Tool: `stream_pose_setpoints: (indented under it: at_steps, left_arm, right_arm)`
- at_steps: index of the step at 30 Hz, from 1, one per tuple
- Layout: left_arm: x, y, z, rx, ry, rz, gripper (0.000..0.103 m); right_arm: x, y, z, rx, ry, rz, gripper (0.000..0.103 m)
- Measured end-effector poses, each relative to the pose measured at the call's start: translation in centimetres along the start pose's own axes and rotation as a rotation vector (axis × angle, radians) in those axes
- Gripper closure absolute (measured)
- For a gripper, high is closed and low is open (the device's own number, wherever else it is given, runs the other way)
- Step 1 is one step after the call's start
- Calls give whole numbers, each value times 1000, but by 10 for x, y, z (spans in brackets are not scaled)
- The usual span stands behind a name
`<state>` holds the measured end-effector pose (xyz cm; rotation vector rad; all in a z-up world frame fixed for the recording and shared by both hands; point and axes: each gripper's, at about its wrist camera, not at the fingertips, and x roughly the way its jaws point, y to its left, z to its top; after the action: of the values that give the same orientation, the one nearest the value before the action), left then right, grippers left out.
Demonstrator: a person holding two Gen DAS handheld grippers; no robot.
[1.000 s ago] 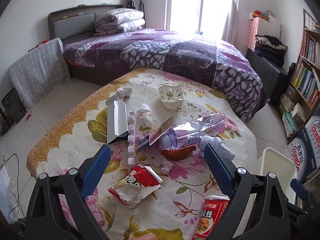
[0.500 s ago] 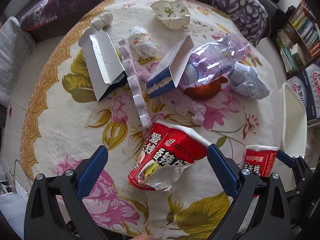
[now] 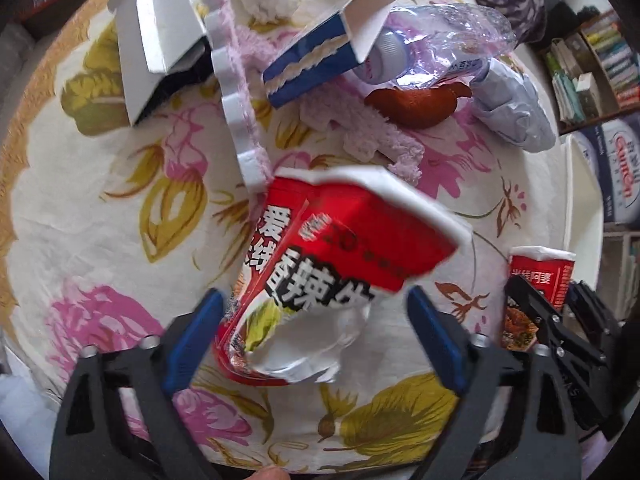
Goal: Collect trash
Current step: 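Grasp the red noodle cup with the left tool while the right tool grasps a red cup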
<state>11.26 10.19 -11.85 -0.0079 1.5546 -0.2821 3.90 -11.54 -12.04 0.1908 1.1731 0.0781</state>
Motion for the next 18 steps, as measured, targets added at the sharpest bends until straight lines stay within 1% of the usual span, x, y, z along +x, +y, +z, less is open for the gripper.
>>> stream_pose_setpoints:
  at_steps: [1,2,3,4,5,8,10,14,15,17,18]
  left_arm:
    - [-3,4,1,-17,-4,-11,26]
    - [-5,7,3,-29,-11,-16,34]
    - [-8,10,3,-40,-18,-26,39]
    - [-11,14,3,-54,-28,-40,40]
    - [-11,17,2,-63,-41,-50,41]
    - [-24,19,5,-61,-81,-42,43]
    - [-31,13,-5,-55,-118,-51,43]
    - [-43,-3,-8,-40,-223,-62,43]
    - [-49,-2,-6,-36,-252,-69,43]
    - [-58,-16,-7,-25,-318,-82,43]
    - [-62,-27,-10,-13,-358,-72,43]
  right_arm:
    - [-2,-1,1,5,-7,6,57]
    - [-3,-2,1,8,-16,13,58]
    - [-6,-3,0,9,-27,18,58]
    - [-8,-2,2,6,-41,18,58]
    - [-11,-1,2,1,-57,19,58]
    - [-22,-1,5,-8,-107,18,58]
    - [-30,-2,8,-8,-141,17,58]
    - [-48,-12,15,13,-208,6,58]
    - [-52,-16,16,23,-225,4,58]
    - [-63,-25,20,49,-262,-5,58]
    - [-68,-31,21,64,-281,-11,58]
